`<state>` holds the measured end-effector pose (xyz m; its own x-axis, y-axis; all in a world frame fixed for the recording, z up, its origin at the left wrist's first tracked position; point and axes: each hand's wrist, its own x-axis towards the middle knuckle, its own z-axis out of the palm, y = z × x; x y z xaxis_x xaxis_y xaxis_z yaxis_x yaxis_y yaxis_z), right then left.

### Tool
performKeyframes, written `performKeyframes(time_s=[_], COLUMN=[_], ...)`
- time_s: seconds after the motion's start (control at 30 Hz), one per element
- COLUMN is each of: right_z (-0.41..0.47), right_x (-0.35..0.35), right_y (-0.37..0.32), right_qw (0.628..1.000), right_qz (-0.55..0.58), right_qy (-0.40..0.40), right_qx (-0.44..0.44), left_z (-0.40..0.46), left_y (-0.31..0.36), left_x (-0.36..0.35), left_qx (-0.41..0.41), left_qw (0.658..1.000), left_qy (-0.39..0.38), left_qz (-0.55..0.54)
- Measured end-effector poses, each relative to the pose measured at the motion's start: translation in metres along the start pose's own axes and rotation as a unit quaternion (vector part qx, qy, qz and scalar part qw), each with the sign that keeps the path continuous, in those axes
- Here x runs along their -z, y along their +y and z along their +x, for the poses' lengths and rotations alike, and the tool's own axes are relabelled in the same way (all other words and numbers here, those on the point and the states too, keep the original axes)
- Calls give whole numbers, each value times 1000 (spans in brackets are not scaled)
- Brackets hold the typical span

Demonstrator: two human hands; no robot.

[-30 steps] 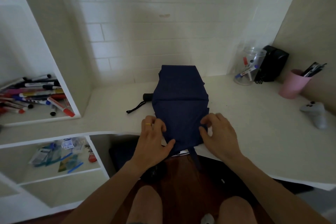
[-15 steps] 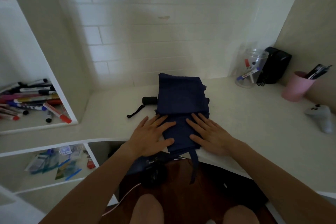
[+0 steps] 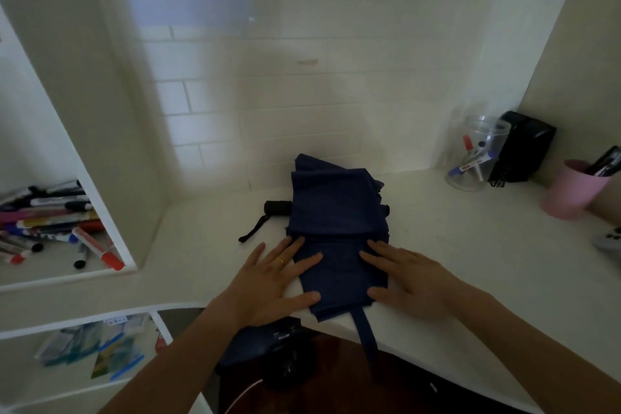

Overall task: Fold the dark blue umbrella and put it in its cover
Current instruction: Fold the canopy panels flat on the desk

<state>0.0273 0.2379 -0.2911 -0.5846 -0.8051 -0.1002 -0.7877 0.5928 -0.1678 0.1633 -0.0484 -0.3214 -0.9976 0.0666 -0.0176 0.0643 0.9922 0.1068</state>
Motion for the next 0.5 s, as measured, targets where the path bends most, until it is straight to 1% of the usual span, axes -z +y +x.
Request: performKeyframes(time_s=[0.03, 0.07, 0.1, 0.13, 0.17, 0.2, 0.27, 0.3, 0.37, 0.43, 0.5], right_z=[3, 8, 16, 25, 36, 47, 66, 74, 85, 86, 79], right_x=[10, 21, 33, 46, 59, 71, 87, 92, 100, 106, 109], right_y=[-2, -4, -7, -10, -12, -15, -16, -16, -15, -17, -19], right_qw=[998, 985, 956, 919, 887, 869, 855, 847, 826, 816, 811], right_qz=[35, 87, 154, 222, 286, 342, 424, 456, 507, 526, 529], right_qy=[55, 144, 242, 316, 347, 337, 265, 234, 199, 199, 225], right_qx=[-17, -36, -58, -80, -104, -122, -139, -145, -145, -130, -107], left_z=[0, 0, -1, -1, -1, -1, -2, -2, -2, -3, -2], left_y=[0, 1, 1, 1, 2, 2, 3, 3, 4, 3, 3], left_x=[0, 0, -1, -2, -2, -1, 0, 0, 1, 0, -1], left_qx=[-2, -4, -5, -5, -5, -4, -5, -6, -7, -5, -4], left_qw=[1000, 1000, 1000, 1000, 1000, 1000, 1000, 1000, 1000, 1000, 999], left_qy=[3, 7, 12, 17, 21, 21, 18, 19, 22, 25, 28], left_qz=[1, 3, 5, 7, 9, 10, 13, 14, 11, 11, 14])
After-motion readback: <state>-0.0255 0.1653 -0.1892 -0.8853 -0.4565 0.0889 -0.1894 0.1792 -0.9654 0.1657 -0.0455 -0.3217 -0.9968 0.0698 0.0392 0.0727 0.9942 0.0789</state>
